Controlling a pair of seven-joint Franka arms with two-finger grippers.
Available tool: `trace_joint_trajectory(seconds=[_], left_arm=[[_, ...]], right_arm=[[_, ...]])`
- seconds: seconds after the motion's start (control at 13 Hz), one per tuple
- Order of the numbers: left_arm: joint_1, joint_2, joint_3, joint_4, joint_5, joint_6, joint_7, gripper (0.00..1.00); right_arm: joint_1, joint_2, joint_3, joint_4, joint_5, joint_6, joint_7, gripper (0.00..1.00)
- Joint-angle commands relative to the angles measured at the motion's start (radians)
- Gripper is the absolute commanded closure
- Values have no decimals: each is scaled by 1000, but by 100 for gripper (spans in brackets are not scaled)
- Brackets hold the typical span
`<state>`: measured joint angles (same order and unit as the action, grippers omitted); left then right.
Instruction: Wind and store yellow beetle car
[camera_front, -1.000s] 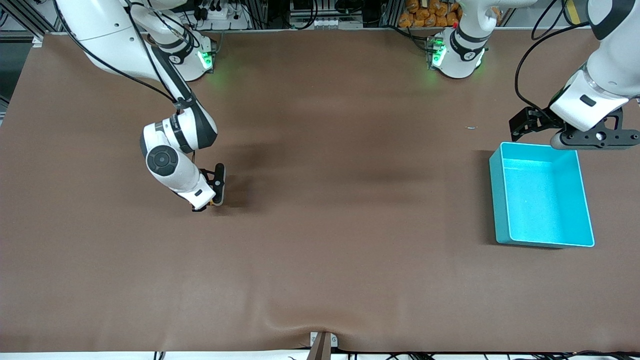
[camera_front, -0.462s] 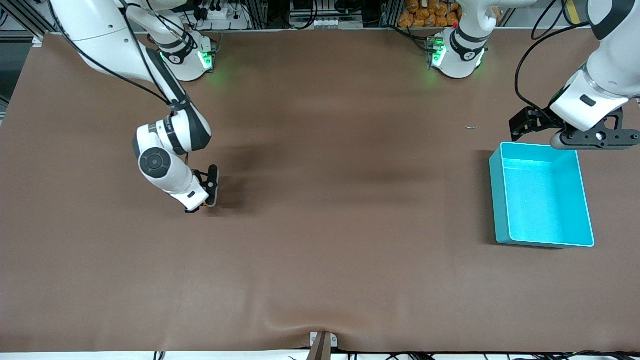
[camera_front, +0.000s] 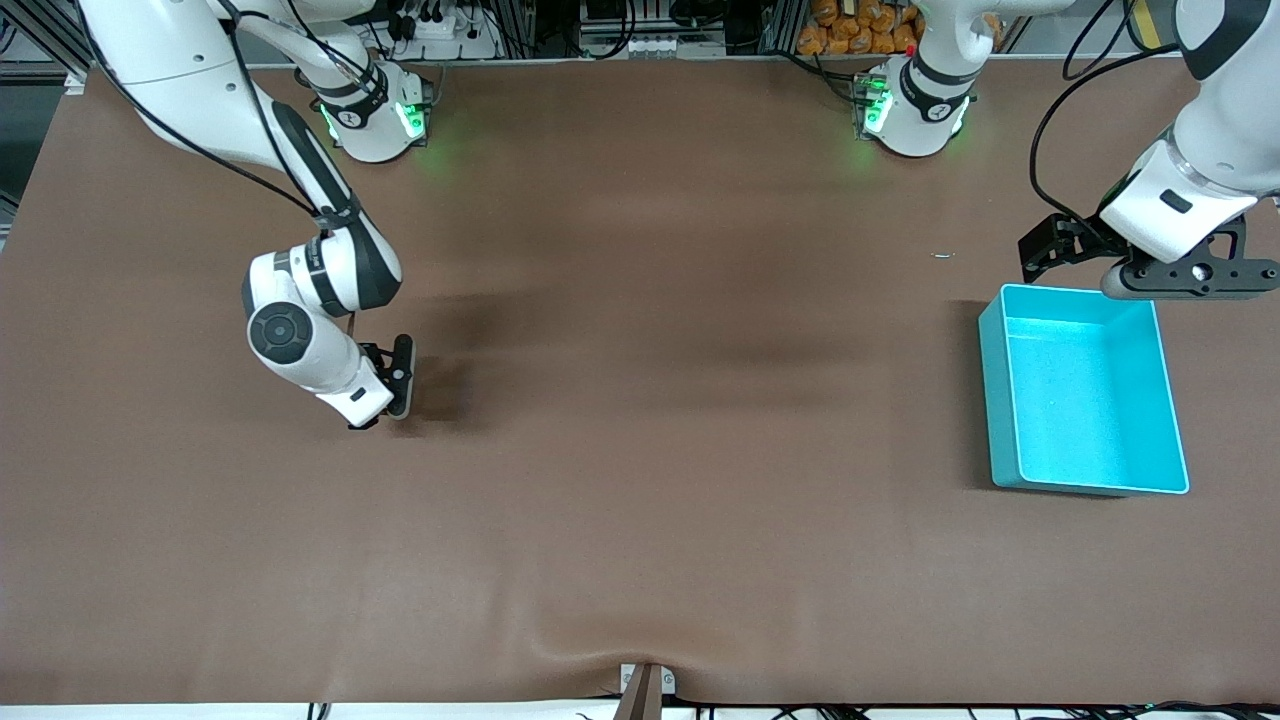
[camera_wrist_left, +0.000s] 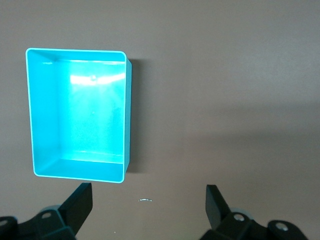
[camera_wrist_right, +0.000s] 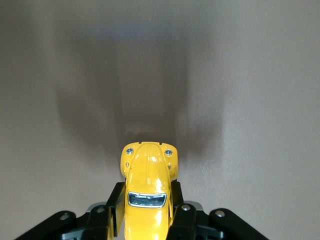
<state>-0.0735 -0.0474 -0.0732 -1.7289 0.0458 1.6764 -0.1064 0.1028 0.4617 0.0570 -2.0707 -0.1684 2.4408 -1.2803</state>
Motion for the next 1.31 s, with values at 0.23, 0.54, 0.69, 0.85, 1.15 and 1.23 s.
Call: trace_joint_trajectory(seconds=[0.23, 0.54, 0.69, 0.85, 1.15, 1.23], left_arm=[[6, 0, -4, 11, -3, -6, 5, 0], [6, 0, -4, 11, -3, -6, 5, 0], [6, -2, -4, 11, -3, -6, 5, 0], [6, 0, -4, 11, -3, -6, 5, 0], [6, -2, -4, 11, -3, -6, 5, 0], [6, -2, -4, 11, -3, -4, 4, 0]], right_arm=[[-83, 23, 4, 4, -39, 21, -80, 64], [-127, 28, 4, 4, -39, 21, -137, 64], [-150, 28, 4, 4, -39, 23, -165, 64], [-173, 31, 4, 4, -39, 23, -203, 64], [-222, 31, 6, 4, -39, 23, -263, 63], [-236, 31, 6, 4, -39, 23, -270, 63]])
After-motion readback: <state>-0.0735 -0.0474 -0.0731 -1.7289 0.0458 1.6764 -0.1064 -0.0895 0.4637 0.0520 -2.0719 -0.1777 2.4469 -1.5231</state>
